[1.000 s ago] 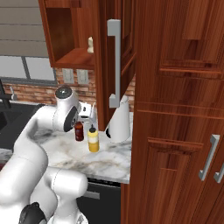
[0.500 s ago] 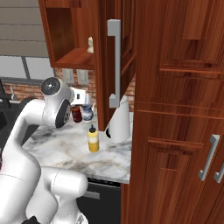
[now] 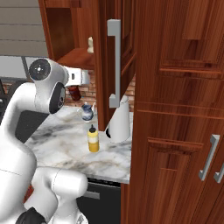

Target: Pick the mustard and condiment bottle from the counter and place them in the cabinet.

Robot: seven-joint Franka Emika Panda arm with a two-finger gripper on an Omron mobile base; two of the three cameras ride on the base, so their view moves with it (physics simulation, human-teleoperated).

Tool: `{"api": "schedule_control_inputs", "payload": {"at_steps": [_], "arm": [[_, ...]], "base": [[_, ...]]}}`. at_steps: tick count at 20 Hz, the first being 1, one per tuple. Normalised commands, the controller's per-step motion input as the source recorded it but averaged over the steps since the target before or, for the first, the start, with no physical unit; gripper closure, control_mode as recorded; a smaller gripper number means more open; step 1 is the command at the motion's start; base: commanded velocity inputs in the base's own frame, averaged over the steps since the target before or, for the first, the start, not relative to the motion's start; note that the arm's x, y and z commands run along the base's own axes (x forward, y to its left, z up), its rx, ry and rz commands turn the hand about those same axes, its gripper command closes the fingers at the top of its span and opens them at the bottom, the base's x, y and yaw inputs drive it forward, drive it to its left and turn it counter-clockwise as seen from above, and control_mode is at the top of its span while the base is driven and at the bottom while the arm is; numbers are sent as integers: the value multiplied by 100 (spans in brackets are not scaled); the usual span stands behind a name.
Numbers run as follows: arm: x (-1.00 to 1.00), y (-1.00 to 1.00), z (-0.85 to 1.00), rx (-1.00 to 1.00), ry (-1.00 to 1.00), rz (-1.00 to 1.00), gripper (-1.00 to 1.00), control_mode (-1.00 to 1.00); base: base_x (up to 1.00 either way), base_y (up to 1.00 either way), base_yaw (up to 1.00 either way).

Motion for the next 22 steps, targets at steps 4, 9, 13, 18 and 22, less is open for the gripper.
{"api": "schedule_control_inputs", "payload": {"at_steps": [4,9,13,18,22], "arm": [[3,-7,100,0,-3,0,100,-100],[22,-9,93,1,7,-4,100,-100],[25,-16,66,2,14,-4,100,-100],[3,-11,8,1,-3,-2,100,-100],[0,0,-1,-2,-6,0,100,-100]], "base": [[0,0,0],[0,0,0],[0,0,0],[0,0,0],[0,0,0]]}}
